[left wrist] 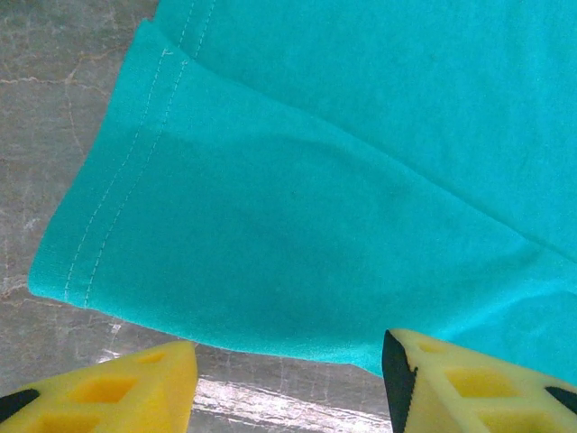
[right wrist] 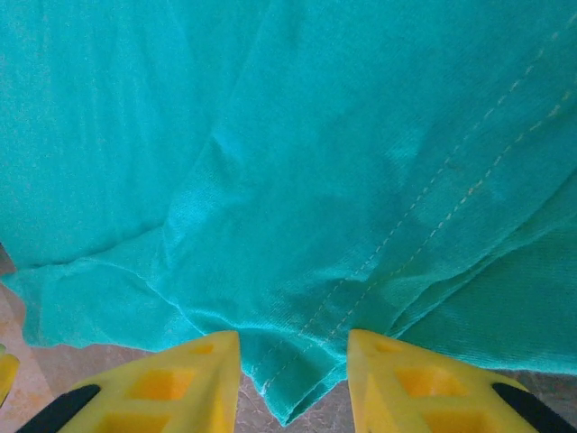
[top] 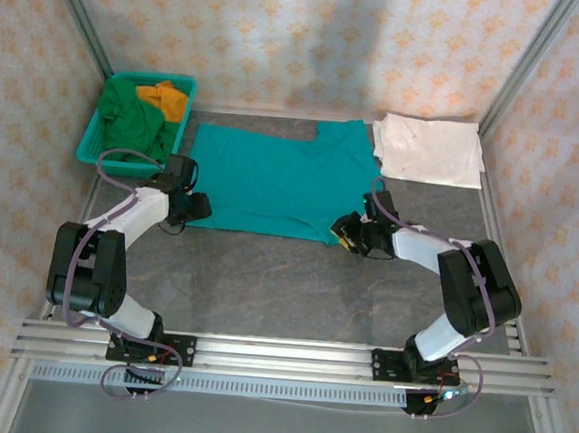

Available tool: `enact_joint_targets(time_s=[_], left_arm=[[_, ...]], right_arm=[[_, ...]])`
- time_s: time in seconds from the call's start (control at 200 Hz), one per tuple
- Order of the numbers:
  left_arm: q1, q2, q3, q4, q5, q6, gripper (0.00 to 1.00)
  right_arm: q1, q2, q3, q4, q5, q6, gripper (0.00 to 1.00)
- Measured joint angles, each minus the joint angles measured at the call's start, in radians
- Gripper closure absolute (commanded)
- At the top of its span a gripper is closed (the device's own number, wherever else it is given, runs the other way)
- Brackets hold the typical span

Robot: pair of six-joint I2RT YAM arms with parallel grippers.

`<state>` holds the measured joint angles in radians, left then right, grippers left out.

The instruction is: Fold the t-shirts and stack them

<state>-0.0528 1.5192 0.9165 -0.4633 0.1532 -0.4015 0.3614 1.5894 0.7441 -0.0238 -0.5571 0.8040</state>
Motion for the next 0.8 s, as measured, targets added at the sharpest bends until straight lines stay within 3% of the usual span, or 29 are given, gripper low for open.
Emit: enact_joint_targets(time_s=[0.38,0.616,0.661,0.801], left_arm=[[0.0,0.0,-0.016,0.021,0.0,0.0,0.43],[0.0,-0.021,-0.055,0.027,-0.004,-0.003,0.44],[0.0,-0.029,-0.055,0.028,-0.005,-0.006,0.44],[0.0,-0.067,-0.06,0.028,-0.005,-0.012,0.44]], right_arm=[[0.011,0.056,0.0,0.059,0.01,0.031,1.0],[0.011,0.051,0.01,0.066,0.023,0.034,1.0],[0.011,0.041,0.011,0.065,0.022,0.034,0.92],[0.015,-0.039,0.0,0.053,0.022,0.048,0.8]])
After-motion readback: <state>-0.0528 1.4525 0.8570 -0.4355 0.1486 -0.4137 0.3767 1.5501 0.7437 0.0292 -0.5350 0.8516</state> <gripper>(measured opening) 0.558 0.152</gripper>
